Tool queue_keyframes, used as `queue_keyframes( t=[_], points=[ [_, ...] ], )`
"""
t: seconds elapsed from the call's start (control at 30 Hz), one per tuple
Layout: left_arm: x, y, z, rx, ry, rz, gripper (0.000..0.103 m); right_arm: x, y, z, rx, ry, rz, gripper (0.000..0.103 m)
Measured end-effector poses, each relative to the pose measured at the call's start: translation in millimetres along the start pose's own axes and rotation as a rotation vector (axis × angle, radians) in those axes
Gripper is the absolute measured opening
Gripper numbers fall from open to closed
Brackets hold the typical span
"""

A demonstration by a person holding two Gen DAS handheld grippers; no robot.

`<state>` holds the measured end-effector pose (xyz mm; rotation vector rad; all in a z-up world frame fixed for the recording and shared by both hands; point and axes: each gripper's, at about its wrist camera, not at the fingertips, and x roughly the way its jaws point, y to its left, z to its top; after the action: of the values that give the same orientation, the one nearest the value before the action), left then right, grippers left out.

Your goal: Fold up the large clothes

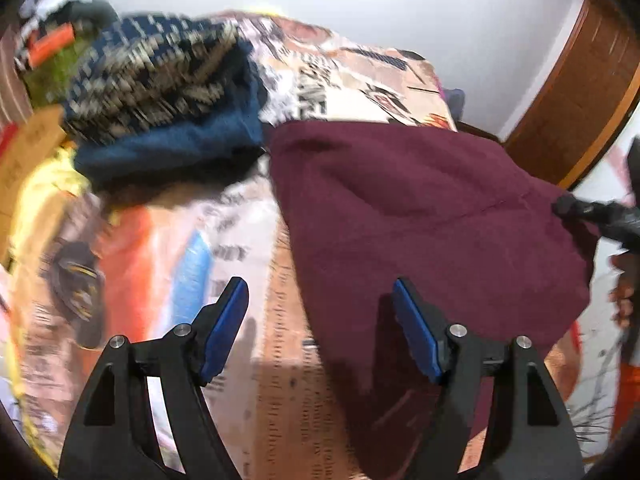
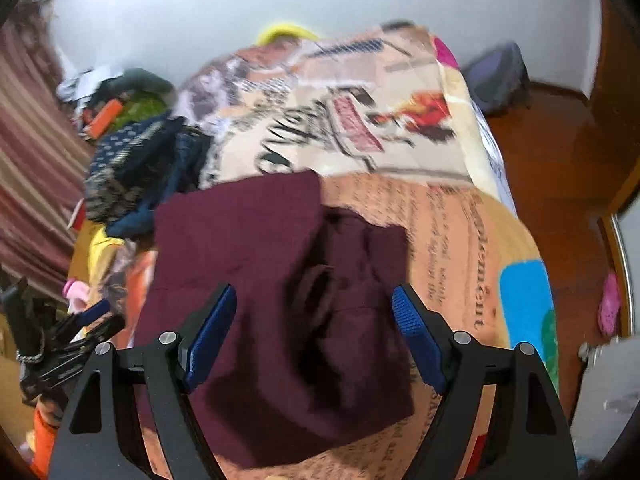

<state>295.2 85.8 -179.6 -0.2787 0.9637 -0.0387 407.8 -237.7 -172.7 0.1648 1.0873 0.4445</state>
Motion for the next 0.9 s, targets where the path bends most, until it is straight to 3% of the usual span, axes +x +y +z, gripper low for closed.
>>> queue_keyframes(
  t=[0.17, 0.33, 0.47, 0.6, 0.8, 0.87, 0.9],
  points=[
    [22, 0, -5, -0.023, 0.068, -0.083, 0.074, 12, -29, -5, 0.062, 0.065, 0.121, 0.082],
    [43, 16, 3, -0.138, 0.124, -0.208, 0.074, 29, -42, 2, 0.059, 0.139, 0.176, 0.095],
    [62, 30, 6, -0.245, 0.174, -0.297, 0.074, 40, -47, 10, 0.039, 0.174, 0.22, 0.099],
    [77, 36, 6, -0.321, 0.21, -0.364, 0.074, 59, -57, 10, 0.138, 0.205, 0.274, 0.101],
    [92, 30, 17, -0.337, 0.234, -0.399, 0.079, 57, -54, 10, 0.141, 0.196, 0.291, 0.099],
    [96, 26, 21, -0.331, 0.226, -0.393, 0.081, 57, -56, 9, 0.172, 0.209, 0.322, 0.094],
    [95, 26, 18, -0.336, 0.221, -0.391, 0.081, 57, -57, 8, 0.194, 0.224, 0.353, 0.084]
  ],
)
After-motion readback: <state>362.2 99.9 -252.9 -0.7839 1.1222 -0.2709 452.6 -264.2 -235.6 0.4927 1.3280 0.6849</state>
